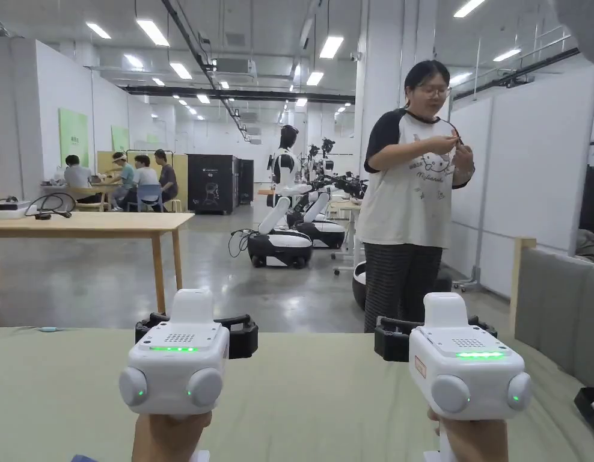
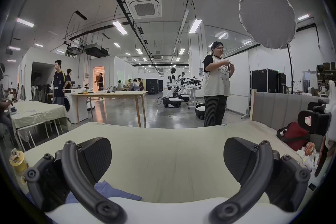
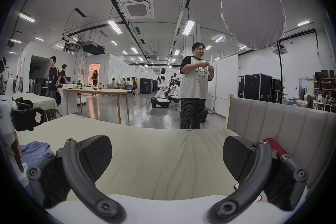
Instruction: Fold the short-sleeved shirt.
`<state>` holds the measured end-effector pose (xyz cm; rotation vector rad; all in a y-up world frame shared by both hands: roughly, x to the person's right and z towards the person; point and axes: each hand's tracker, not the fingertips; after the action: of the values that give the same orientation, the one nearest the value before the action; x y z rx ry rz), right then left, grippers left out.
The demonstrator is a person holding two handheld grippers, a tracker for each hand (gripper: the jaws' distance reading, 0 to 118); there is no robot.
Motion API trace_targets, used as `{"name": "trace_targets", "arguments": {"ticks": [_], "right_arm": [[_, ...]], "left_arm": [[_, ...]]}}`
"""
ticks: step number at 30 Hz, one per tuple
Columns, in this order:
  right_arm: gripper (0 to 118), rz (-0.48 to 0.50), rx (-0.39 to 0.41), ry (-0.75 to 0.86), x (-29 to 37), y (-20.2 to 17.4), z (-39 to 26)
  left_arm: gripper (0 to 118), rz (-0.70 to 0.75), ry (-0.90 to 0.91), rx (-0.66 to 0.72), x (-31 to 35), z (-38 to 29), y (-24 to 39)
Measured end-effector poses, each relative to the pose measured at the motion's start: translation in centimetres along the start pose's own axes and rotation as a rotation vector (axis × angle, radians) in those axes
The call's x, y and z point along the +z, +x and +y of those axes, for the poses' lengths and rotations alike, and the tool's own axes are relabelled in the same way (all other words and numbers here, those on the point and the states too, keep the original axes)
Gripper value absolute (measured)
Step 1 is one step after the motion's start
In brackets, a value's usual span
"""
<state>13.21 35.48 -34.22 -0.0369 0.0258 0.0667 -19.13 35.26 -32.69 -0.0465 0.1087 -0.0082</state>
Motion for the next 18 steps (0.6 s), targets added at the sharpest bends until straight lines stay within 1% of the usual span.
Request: {"name": "trace_targets", "arguments": {"ticks": [3, 6, 7, 8, 9, 10, 11, 12, 13, 14, 18], "right_arm": [[118, -0.004, -0.002, -0.005, 0.0, 0.1, 0.0], [118, -0.013, -0.014, -0.017, 0.1, 0.0, -0.1], [111, -0.017, -0.020, -0.027, 0.1, 0.0, -0.2], [89, -0.016, -0.020, -0.026, 0.3, 0.0, -0.3], [33, -0.031, -0.007, -0.030, 0.2, -0.1, -0.4], [0, -0.066, 0.021, -0.046, 0.1, -0.2, -0.5], [0, -0.088, 0.036, -0.079, -0.1, -0.4, -0.6], [0, -0.068, 0.021, -0.058, -0.2, -0.2, -0.7], [0, -0.037, 0.004, -0.072, -0.3, 0.1, -0.9], [0, -0.037, -0.006, -0.079, -0.3, 0.2, -1.0], [0, -0.059, 0.016, -0.081, -0.5, 0.2, -1.4]], "left_arm": [[118, 0.015, 0.000, -0.029, 0.1, 0.0, 0.2], [118, 0.032, -0.032, -0.027, 0.3, 0.2, 0.2], [116, -0.007, -0.036, -0.016, 0.3, 0.2, 0.0], [106, -0.034, -0.033, -0.020, 0.5, 0.1, -0.1], [65, -0.030, -0.019, -0.044, 0.7, 0.0, -0.1], [14, -0.013, -0.019, -0.070, 0.6, -0.1, 0.2], [0, 0.009, -0.044, -0.114, 0.3, -0.1, 0.5], [0, 0.000, -0.031, -0.119, 0.3, -0.2, 0.4], [0, -0.010, -0.039, -0.105, 0.5, -0.3, -0.1], [0, -0.042, -0.030, -0.092, 0.5, -0.4, -0.2], [0, -0.024, -0.042, -0.079, 0.2, -0.5, -0.3]]}}
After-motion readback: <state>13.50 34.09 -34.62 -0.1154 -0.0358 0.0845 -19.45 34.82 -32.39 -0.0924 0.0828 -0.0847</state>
